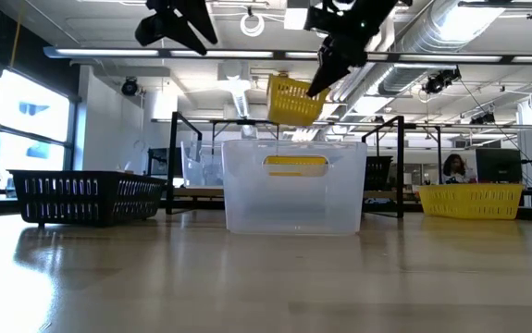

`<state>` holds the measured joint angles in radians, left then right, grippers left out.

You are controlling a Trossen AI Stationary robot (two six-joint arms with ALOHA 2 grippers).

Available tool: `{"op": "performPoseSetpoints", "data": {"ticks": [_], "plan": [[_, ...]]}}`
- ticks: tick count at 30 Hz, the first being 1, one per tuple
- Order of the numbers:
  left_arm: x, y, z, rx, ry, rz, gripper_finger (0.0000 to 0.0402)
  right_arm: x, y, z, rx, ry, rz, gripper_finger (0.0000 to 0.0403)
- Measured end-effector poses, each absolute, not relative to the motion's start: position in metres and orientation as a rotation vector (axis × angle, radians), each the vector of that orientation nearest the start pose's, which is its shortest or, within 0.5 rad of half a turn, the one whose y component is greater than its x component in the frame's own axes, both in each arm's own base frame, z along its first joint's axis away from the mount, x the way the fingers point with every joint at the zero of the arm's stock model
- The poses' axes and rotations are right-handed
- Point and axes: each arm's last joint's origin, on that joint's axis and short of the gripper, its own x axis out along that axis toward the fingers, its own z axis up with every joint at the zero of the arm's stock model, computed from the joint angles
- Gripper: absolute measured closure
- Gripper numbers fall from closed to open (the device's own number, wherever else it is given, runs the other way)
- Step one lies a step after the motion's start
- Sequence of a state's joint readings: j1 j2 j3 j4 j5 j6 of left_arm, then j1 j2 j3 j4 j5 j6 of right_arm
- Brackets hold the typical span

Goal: Stack baskets on shelf by color
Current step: Stack the left yellow bin on the yellow bin on the shelf

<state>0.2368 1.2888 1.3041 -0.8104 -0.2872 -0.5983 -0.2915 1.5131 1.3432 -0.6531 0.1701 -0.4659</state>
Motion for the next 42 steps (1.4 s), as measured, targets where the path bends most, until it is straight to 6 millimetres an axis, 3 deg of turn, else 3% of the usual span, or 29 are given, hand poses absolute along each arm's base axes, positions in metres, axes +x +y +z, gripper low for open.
{"op": "performPoseSetpoints", "data": {"ticks": [17,42], "plan": [[0.246,0.077,0.352,-0.538,0.621,0.76,0.027,0.328,-0.111,0.259,-0.384,1.02,-0.184,0.0403],[0.246,0.077,0.352,-0.386,0.677,0.701,0.027,0.331,-0.12,0.243,-0.364,1.081,-0.2,0.0403]]}}
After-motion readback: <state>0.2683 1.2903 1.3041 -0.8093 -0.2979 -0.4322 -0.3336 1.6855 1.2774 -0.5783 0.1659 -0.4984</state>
